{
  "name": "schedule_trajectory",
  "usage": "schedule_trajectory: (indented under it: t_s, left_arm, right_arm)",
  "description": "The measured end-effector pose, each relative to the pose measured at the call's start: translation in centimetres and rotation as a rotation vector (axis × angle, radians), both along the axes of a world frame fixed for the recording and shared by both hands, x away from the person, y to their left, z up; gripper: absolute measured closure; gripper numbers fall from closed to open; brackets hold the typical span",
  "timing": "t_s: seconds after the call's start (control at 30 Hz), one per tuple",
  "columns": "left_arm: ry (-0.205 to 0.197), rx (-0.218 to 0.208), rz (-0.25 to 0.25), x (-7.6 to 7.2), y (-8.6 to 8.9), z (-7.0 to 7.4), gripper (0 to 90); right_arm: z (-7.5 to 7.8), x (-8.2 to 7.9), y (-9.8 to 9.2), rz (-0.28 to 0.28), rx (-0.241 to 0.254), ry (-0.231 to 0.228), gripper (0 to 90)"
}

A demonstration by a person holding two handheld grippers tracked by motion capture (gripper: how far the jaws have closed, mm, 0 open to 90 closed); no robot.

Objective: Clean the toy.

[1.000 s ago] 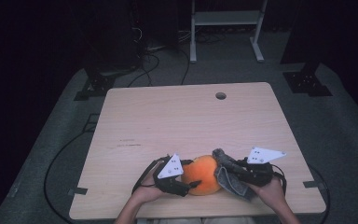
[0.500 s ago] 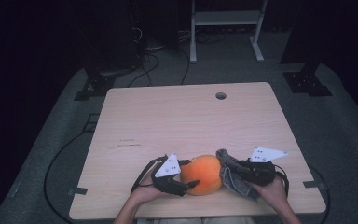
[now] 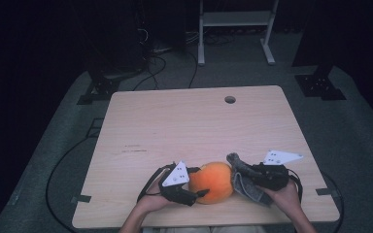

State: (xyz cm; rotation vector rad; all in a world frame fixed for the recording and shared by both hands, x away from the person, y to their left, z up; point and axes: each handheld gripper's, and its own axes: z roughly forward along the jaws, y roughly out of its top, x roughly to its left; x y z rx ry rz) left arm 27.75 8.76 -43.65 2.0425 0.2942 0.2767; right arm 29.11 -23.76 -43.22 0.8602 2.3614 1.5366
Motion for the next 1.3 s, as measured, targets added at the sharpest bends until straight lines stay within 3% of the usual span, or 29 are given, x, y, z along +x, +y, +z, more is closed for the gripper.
schedule_trajectory:
  t_s: [0.03, 0.1, 0.13, 0.17, 0.23, 0.3, 0.37, 0.43, 0.5, 0.57, 0.63, 0.7, 0.73, 0.77, 0.8, 0.83, 0.93, 1.0, 1.03, 1.1, 1.2, 1.3]
  left_arm:
    - [-0.006, 0.004, -0.008, -0.1, -0.1, 0.0, 26.6]
    - [-0.014, 0.008, -0.018, -0.3, -0.5, 0.0, 26.5]
    - [-0.018, 0.011, -0.023, -0.4, -0.6, 0.0, 26.5]
    - [-0.022, 0.014, -0.027, -0.4, -0.6, 0.0, 26.5]
    - [-0.022, 0.016, -0.035, -0.5, -0.7, 0.0, 26.5]
    - [-0.021, 0.013, -0.034, -0.5, -0.7, 0.0, 26.5]
    - [-0.024, 0.017, -0.042, -0.7, -0.8, 0.1, 26.2]
    - [-0.028, 0.018, -0.053, -0.8, -1.0, 0.2, 25.7]
    - [-0.037, 0.019, -0.066, -1.0, -1.1, 0.2, 25.2]
    - [-0.035, 0.020, -0.073, -1.0, -1.1, 0.2, 24.6]
    - [-0.018, 0.000, -0.080, -0.9, -0.9, 0.4, 19.9]
    - [0.008, -0.024, -0.064, -0.6, -0.8, 0.6, 18.6]
    - [0.033, -0.027, -0.027, -0.3, -0.8, 0.7, 10.8]
    - [0.055, -0.010, 0.003, 0.0, -0.9, 0.7, 9.6]
    - [0.092, -0.012, -0.003, 0.1, -1.1, 0.2, 11.0]
    - [0.092, -0.012, -0.003, 0.1, -1.1, 0.2, 15.0]
    - [0.043, -0.002, -0.020, -0.4, -1.4, 0.0, 21.9]
    - [0.013, 0.013, -0.031, -0.7, -1.8, 0.2, 24.0]
    - [-0.033, 0.039, -0.064, -1.2, -2.3, 0.3, 24.6]
    - [-0.074, 0.062, -0.087, -1.6, -2.5, 0.2, 25.0]
    - [-0.081, 0.074, -0.091, -1.5, -2.1, 0.1, 25.8]
    - [-0.072, 0.072, -0.089, -1.4, -2.0, 0.1, 25.6]
  right_arm:
    - [0.0, 0.0, 0.0, 0.000, 0.000, 0.000, 76.5]
    - [1.0, -0.3, 0.3, 0.023, 0.050, -0.033, 76.4]
    - [1.2, -0.4, 0.6, 0.034, 0.052, -0.042, 76.4]
    - [1.1, -0.4, 1.0, 0.045, 0.023, -0.044, 76.4]
    - [0.3, -0.2, 1.2, 0.052, -0.015, -0.014, 76.3]
    - [-0.3, 0.1, 0.7, 0.047, -0.003, 0.032, 76.3]
    - [-0.4, 0.2, -0.1, 0.016, -0.056, 0.057, 76.2]
    - [0.0, 0.0, 0.0, 0.016, -0.038, 0.047, 76.2]
    - [0.9, -0.3, 0.5, 0.044, -0.008, 0.007, 76.2]
    - [1.1, -0.4, 0.9, 0.058, -0.007, -0.010, 76.3]
    - [0.8, -0.6, 1.4, 0.069, -0.029, -0.011, 76.5]
    - [0.6, -0.6, 1.2, 0.071, -0.014, 0.002, 76.6]
    - [0.3, -0.6, 0.8, 0.072, -0.016, 0.017, 76.6]
    - [0.3, -0.5, 0.6, 0.069, -0.017, 0.021, 76.6]
    - [0.4, -0.6, 0.5, 0.067, -0.017, 0.018, 76.6]
    - [0.5, -0.7, 0.5, 0.061, -0.019, -0.001, 76.6]
    - [1.6, -1.3, 1.4, 0.056, -0.033, -0.077, 76.6]
    - [2.6, -1.9, 2.3, 0.092, -0.015, -0.114, 76.7]
    - [3.0, -2.1, 2.9, 0.112, -0.019, -0.128, 76.7]
    - [3.5, -2.6, 3.9, 0.141, -0.039, -0.155, 76.8]
    - [2.8, -2.2, 3.8, 0.142, -0.045, -0.124, 77.1]
    - [2.0, -1.5, 2.4, 0.101, -0.036, -0.082, 77.1]
